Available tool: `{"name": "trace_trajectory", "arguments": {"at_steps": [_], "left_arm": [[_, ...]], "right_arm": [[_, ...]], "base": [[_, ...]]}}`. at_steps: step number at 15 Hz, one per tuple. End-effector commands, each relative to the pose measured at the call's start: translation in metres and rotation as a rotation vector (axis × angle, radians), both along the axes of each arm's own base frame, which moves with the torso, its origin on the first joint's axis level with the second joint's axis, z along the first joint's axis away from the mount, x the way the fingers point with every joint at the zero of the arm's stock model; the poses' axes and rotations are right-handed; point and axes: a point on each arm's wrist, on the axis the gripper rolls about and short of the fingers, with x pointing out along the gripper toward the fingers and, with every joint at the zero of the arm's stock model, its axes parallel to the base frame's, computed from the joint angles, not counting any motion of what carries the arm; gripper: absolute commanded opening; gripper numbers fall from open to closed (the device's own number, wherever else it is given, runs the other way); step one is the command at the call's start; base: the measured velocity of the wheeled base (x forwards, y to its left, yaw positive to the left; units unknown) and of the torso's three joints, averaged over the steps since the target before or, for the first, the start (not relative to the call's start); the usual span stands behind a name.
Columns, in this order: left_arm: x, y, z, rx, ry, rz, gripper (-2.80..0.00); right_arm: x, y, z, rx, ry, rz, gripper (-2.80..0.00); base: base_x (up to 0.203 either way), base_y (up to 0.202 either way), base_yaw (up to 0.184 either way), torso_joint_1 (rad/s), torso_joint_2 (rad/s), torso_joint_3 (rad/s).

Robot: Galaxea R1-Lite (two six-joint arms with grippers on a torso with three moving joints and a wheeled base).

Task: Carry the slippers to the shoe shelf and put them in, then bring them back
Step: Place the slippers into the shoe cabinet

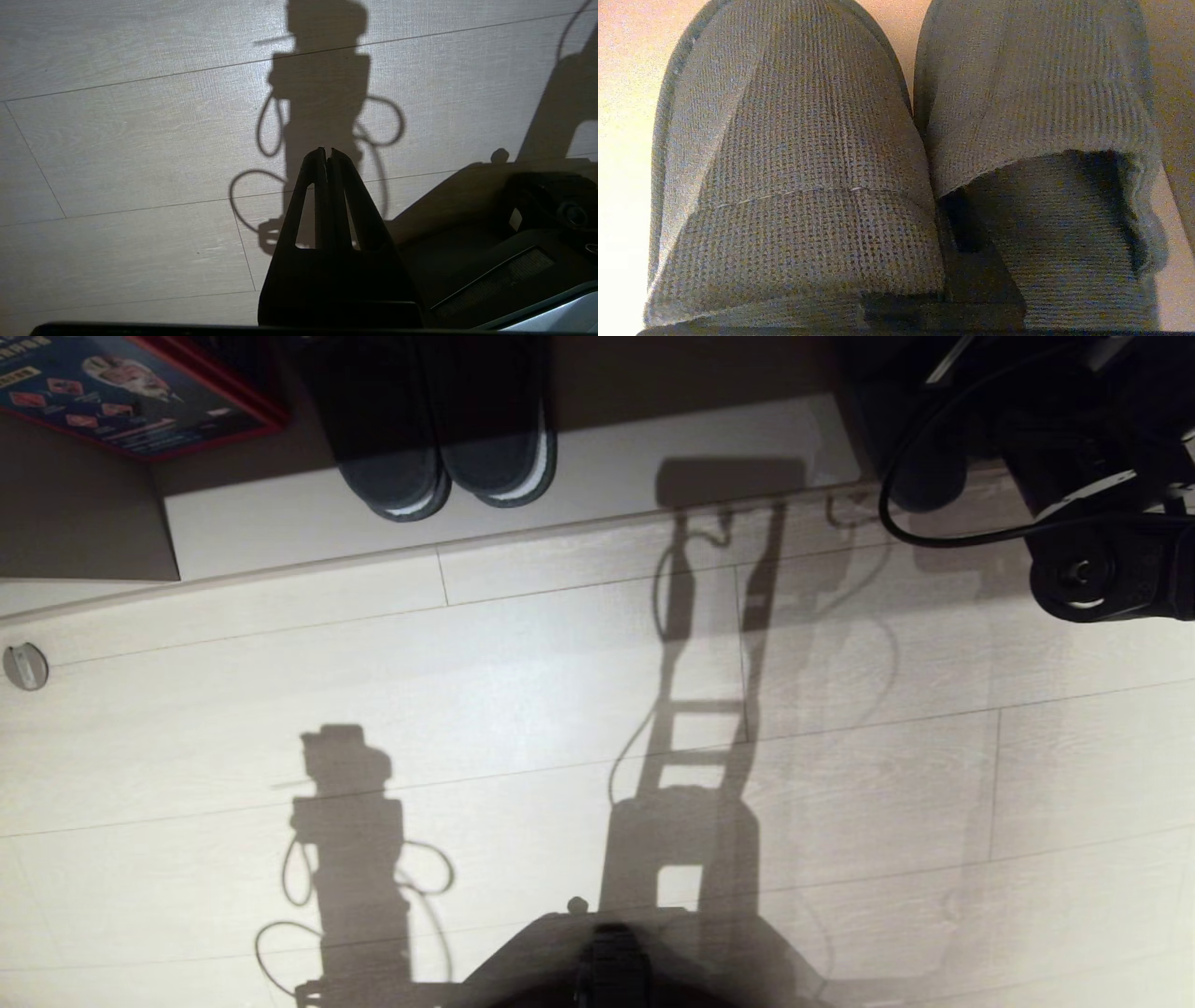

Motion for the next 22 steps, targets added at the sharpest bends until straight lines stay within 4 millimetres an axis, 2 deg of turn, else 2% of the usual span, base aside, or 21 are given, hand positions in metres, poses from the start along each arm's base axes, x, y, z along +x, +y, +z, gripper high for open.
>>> {"name": "trace_trajectory", "arguments": {"at_steps": [1, 2, 5, 11, 14, 22], "left_arm": [[0.0, 0.0, 0.0, 0.0, 0.0, 0.0, -2.8], [0.0, 0.0, 0.0, 0.0, 0.0, 0.0, -2.8], [0.0, 0.0, 0.0, 0.0, 0.0, 0.0, -2.8], [0.0, 0.0, 0.0, -0.002, 0.0, 0.0, -2.8], [0.0, 0.0, 0.0, -0.002, 0.0, 0.0, -2.8], [0.0, 0.0, 0.0, -0.002, 0.0, 0.0, -2.8]], "right_arm": [[0.008, 0.002, -0.003, 0.001, -0.012, 0.002, -0.92], [0.008, 0.002, -0.003, 0.001, -0.006, 0.001, 0.0], [0.01, 0.002, -0.006, 0.01, 0.01, -0.009, 0.0], [0.002, 0.0, -0.002, 0.015, 0.035, -0.017, 0.0], [-0.019, -0.002, 0.007, 0.012, 0.044, -0.019, 0.0], [-0.042, -0.005, -0.003, -0.017, 0.116, -0.03, 0.0]], "base": [[0.0, 0.0, 0.0, 0.0, 0.0, 0.0], [0.0, 0.0, 0.0, 0.0, 0.0, 0.0], [0.0, 0.0, 0.0, 0.0, 0.0, 0.0], [0.0, 0.0, 0.0, 0.0, 0.0, 0.0], [0.0, 0.0, 0.0, 0.0, 0.0, 0.0], [0.0, 0.0, 0.0, 0.0, 0.0, 0.0]]}}
